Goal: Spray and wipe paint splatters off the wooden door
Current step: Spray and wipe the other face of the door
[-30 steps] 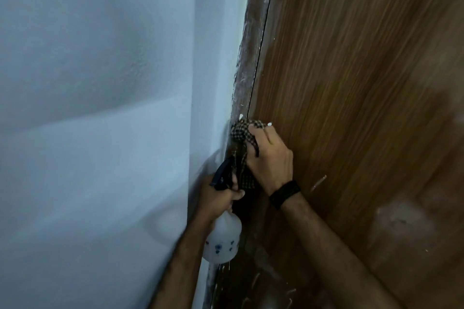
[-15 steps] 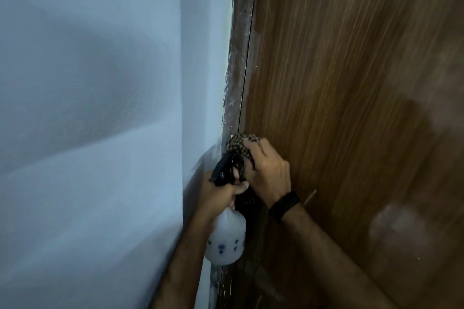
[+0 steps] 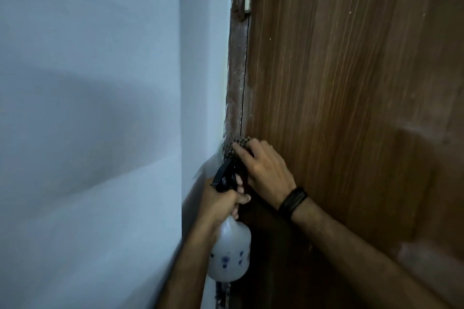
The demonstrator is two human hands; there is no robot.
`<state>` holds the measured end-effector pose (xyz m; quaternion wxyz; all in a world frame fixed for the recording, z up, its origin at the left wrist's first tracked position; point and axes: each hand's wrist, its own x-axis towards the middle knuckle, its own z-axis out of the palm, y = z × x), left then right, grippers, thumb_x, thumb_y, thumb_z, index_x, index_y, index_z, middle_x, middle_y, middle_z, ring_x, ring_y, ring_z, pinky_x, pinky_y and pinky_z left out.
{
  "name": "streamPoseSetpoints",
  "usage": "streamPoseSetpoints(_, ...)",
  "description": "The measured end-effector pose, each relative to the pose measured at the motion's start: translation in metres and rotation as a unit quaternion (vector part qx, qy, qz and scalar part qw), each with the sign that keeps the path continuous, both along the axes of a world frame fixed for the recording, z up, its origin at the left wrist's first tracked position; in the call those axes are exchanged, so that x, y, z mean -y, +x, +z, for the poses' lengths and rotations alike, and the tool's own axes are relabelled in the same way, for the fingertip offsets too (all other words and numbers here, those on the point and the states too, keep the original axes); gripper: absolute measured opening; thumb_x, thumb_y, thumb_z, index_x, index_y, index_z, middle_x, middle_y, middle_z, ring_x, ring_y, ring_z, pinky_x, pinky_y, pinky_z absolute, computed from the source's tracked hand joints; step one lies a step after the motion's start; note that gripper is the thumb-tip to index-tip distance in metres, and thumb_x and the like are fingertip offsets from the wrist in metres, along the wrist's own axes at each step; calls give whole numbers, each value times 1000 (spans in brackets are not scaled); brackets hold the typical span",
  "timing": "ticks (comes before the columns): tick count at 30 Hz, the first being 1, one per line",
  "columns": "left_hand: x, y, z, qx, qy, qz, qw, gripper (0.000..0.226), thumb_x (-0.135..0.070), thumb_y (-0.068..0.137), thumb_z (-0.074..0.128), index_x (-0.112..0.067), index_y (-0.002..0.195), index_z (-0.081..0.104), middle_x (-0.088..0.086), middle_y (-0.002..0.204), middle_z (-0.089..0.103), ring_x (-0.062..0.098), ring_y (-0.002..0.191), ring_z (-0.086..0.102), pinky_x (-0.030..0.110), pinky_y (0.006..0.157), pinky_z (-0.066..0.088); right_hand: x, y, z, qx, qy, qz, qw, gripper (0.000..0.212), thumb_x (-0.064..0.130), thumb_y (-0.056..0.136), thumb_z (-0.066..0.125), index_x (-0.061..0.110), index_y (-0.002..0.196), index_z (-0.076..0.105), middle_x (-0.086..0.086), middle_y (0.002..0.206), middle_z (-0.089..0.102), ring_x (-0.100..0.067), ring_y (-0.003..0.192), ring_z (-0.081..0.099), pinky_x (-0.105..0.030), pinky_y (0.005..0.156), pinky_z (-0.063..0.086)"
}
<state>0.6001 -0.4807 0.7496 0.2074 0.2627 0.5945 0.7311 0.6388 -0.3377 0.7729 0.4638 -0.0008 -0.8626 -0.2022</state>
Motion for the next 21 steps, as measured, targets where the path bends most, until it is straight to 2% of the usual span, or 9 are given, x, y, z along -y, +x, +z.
streamPoseSetpoints(3,-1,-2,24,-12,13,4,1000,30,16,77,66,-12,88,63,3,72,60,12,41,41,26,45,37,-3,-10,47,-48,18,-6,999,65,-4,73,72,5,135,55,-13,113,53,-26,96,43,-39,79,47)
streamPoseSetpoints(5,-1,-3,35,-10,28,8,1000,30,15,77,67,-13,88,64,2,71,61,11,41,41,26,45,37,-4,-14,63,-44,33,-11,998,63,-4,76,69,3,136,53,-15,116,54,-28,98,47,-41,82,47)
streamPoseSetpoints(8,-1,-3,44,-15,38,8,999,29,14,78,67,-13,88,64,2,70,61,11,40,42,26,45,37,-5,-10,54,18,81,3,997,51,4,84,63,2,134,54,-16,116,56,-30,99,53,-42,84,50)
streamPoseSetpoints(11,3,-1,45,-21,27,6,999,28,15,78,67,-11,87,64,4,71,61,11,40,41,26,44,37,-8,1,40,95,131,23,986,32,9,84,66,5,116,63,-12,111,57,-26,95,54,-40,81,54)
streamPoseSetpoints(14,4,0,48,-24,19,4,1000,26,13,79,68,-9,94,66,3,73,62,10,42,43,26,44,39,-10,1,66,95,148,27,984,43,7,82,67,5,124,61,-12,114,58,-25,95,55,-39,79,56)
streamPoseSetpoints(16,2,-2,59,-26,33,13,999,25,13,79,68,-9,92,65,4,74,62,11,41,43,26,44,39,-8,-5,102,37,140,15,989,52,0,79,64,2,130,58,-13,113,58,-27,93,56,-40,75,55)
streamPoseSetpoints(19,-2,-2,80,-31,55,15,998,26,13,79,68,-10,91,64,5,75,61,12,41,42,24,44,38,-5,-11,150,-15,119,-2,993,50,-7,82,60,0,132,56,-17,120,55,-31,96,55,-45,77,55)
streamPoseSetpoints(21,-4,0,90,-34,69,7,997,26,13,79,67,-10,91,64,5,75,61,12,41,41,23,44,37,-8,-12,157,7,153,-3,988,46,-1,89,49,3,134,53,-19,129,52,-33,104,54,-47,84,54)
